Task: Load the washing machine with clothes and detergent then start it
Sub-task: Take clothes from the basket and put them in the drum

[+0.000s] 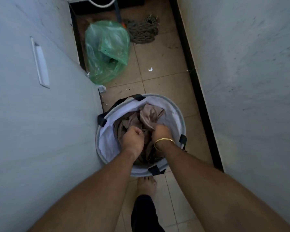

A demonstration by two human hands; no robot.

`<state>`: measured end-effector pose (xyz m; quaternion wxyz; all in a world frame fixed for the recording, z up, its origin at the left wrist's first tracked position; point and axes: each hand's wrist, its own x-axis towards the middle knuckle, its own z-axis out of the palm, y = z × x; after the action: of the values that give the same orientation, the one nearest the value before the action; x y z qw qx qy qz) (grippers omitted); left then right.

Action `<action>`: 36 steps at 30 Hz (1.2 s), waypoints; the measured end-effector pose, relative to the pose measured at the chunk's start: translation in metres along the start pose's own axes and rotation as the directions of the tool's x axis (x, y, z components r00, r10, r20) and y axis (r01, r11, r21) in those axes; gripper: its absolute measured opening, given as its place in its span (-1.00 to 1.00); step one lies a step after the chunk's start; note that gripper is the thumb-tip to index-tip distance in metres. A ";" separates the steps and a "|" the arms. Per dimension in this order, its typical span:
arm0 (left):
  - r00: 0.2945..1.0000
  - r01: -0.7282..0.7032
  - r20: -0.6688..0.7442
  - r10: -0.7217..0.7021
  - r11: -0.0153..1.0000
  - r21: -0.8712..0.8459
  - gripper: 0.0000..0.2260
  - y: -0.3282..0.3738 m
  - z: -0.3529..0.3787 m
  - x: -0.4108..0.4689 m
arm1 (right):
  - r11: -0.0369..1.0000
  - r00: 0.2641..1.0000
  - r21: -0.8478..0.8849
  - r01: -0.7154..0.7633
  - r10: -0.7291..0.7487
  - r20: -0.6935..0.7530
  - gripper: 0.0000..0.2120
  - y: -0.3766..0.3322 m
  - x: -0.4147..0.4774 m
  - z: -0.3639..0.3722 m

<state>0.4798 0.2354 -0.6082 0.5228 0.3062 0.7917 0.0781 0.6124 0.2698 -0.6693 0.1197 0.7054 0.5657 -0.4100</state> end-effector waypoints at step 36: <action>0.699 -0.598 -0.372 0.610 0.215 -0.772 -0.52 0.249 -0.466 -0.600 | 0.154 0.542 0.697 0.701 -0.750 -0.379 -0.59 -0.330 -0.625 -0.433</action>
<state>0.3317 0.1863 0.1760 0.5326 0.2887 0.4568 0.6513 0.4936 0.2161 0.1491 -0.4003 0.3063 0.5822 -0.6379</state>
